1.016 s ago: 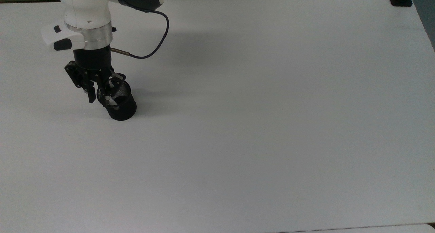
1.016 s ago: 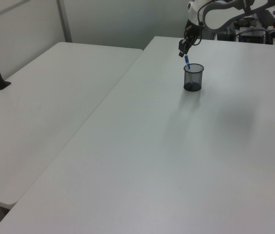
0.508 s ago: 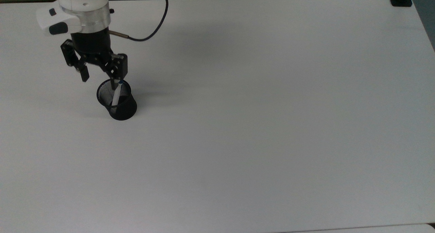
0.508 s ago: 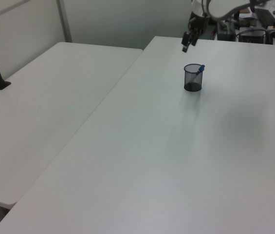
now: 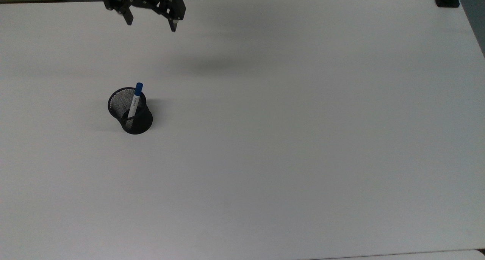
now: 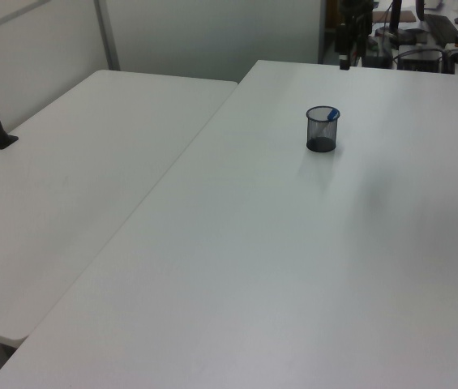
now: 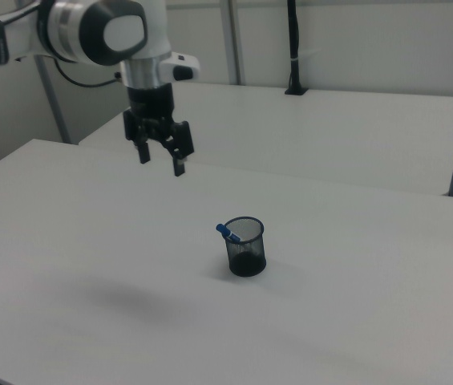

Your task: Insert the marker

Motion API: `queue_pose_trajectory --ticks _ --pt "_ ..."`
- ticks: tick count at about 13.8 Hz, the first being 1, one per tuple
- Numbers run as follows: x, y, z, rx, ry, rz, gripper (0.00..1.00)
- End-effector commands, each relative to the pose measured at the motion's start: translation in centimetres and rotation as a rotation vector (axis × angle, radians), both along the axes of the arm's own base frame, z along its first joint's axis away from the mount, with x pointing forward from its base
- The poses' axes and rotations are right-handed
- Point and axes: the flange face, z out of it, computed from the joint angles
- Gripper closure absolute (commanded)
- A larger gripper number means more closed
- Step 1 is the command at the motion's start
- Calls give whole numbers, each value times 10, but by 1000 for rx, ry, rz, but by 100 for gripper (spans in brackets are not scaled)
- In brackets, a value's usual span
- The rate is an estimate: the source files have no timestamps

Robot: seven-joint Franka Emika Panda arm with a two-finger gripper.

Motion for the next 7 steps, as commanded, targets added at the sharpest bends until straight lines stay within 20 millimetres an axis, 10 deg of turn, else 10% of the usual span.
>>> queue_pose_trajectory --ticks 1,7 --pt "-12 36 8 10 36 70 0" --pt "-15 43 13 0 23 72 0"
